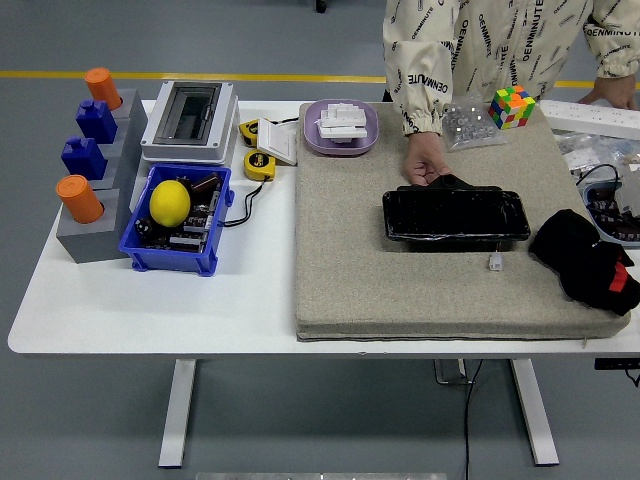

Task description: Pick the rag up,wipe the panel,place it on the desk

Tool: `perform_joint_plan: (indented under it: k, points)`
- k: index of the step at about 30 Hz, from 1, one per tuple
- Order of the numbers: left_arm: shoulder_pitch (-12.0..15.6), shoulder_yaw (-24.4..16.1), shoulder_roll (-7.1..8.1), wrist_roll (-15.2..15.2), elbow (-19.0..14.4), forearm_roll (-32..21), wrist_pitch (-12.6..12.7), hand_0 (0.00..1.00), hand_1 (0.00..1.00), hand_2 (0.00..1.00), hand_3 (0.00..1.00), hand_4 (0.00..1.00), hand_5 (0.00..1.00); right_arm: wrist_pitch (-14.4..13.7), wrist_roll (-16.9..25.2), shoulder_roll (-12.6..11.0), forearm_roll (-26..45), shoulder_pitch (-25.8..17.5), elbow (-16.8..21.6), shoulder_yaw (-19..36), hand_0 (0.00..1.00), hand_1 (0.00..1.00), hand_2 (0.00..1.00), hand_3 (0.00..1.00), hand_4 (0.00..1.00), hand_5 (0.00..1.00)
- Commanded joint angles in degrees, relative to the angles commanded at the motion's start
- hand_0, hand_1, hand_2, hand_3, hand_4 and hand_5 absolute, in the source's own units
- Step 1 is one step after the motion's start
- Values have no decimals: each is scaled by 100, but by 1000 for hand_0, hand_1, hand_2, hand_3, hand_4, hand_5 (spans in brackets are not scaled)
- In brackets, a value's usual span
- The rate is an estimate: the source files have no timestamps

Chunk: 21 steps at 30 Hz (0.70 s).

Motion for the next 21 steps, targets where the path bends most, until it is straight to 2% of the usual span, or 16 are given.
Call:
perform_joint_plan:
  k: [3,6,12,14,21]
  points:
    - [-3,12,9,-3,-3,6,3,610,640,654,561,626,438,391,-125,-8,745,-5,39,73,851,830,881,857,998,940]
    - [-6,35,11,-4,-5,3,1,610,640,654,561,626,438,767,-297,-1,1452,-4,-83,127,851,830,881,857,998,940]
    - [5,60,-1,-4,-1,0,4,610,640,653,561,626,438,1183,-469,9,2749,-54,-322,218,852,827,879,853,998,930]
    - [6,48,-10,-6,-5,6,5,610,640,654,562,627,438,1311,-511,-2,2776,-65,-358,246,848,799,854,831,998,917]
    - [-25,42,-18,-5,-14,6,4,610,640,653,562,627,438,1789,-617,-58,2773,-122,-434,390,828,792,847,822,998,911]
